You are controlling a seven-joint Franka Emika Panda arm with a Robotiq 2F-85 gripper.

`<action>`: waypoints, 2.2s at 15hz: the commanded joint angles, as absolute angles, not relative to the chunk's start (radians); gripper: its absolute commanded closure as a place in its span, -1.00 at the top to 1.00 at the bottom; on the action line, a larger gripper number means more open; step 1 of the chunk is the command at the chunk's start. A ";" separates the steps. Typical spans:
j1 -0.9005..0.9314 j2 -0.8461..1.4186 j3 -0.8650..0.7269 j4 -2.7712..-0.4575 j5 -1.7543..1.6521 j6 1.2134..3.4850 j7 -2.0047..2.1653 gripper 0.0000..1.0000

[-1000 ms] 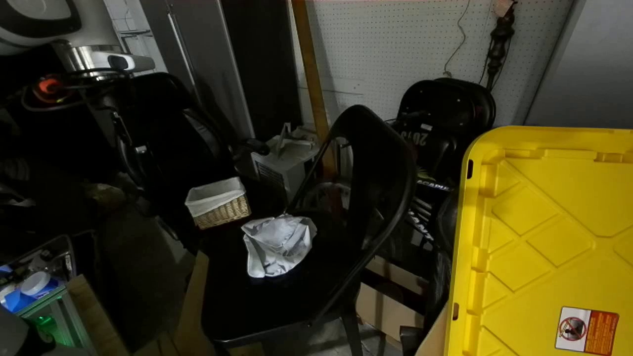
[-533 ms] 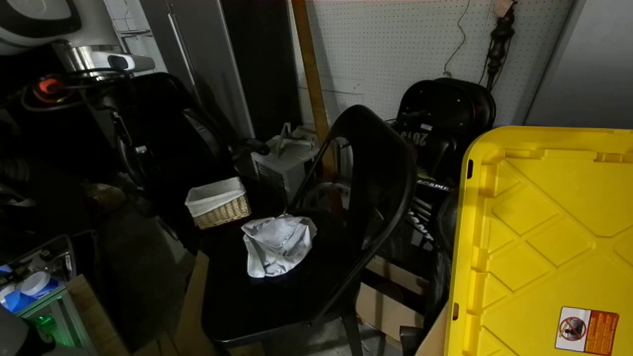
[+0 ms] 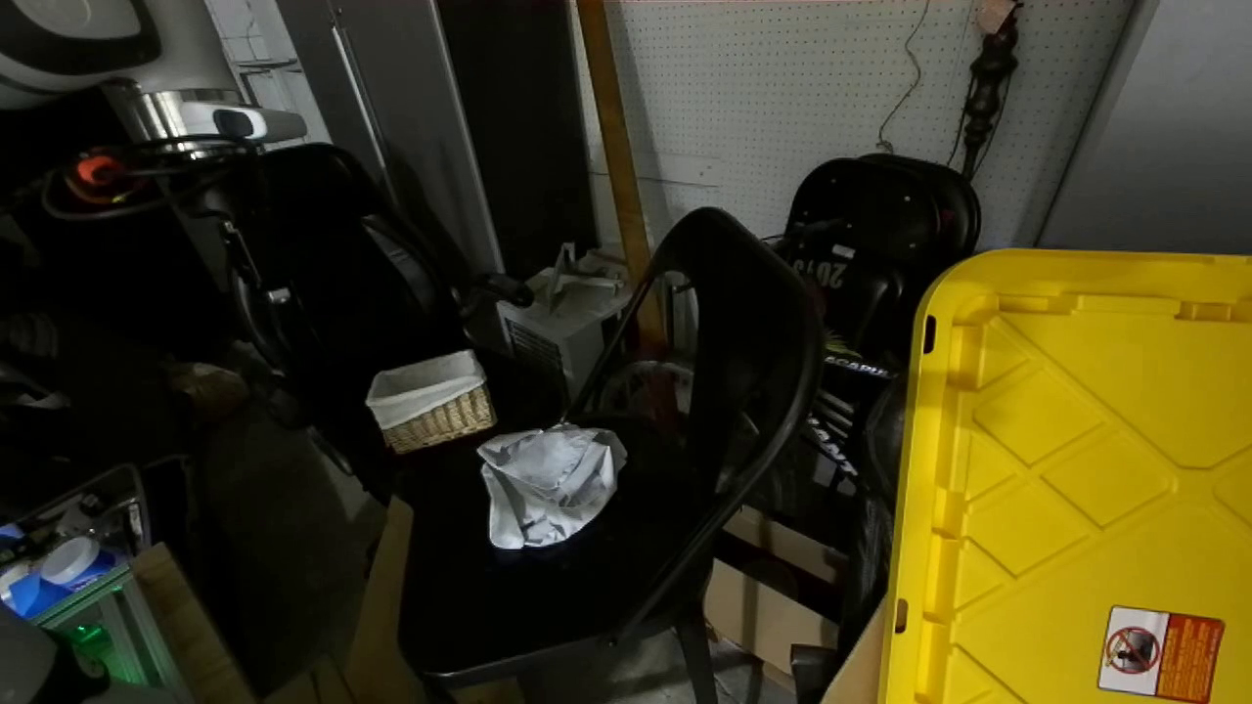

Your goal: Remove the towel from the chair and put it in the basket

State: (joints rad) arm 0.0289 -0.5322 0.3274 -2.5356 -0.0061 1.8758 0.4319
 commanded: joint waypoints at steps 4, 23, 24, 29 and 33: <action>0.056 -0.527 0.302 -2.534 -0.019 1.874 0.444 1.00; -0.031 -0.180 0.025 -2.572 -0.019 2.485 0.141 1.00; -0.032 -0.152 -0.003 -2.574 0.003 2.528 0.083 1.00; -0.028 -0.014 -0.115 -2.551 0.278 2.622 -0.261 1.00; -0.073 0.097 -0.123 -2.498 0.534 2.602 -0.562 1.00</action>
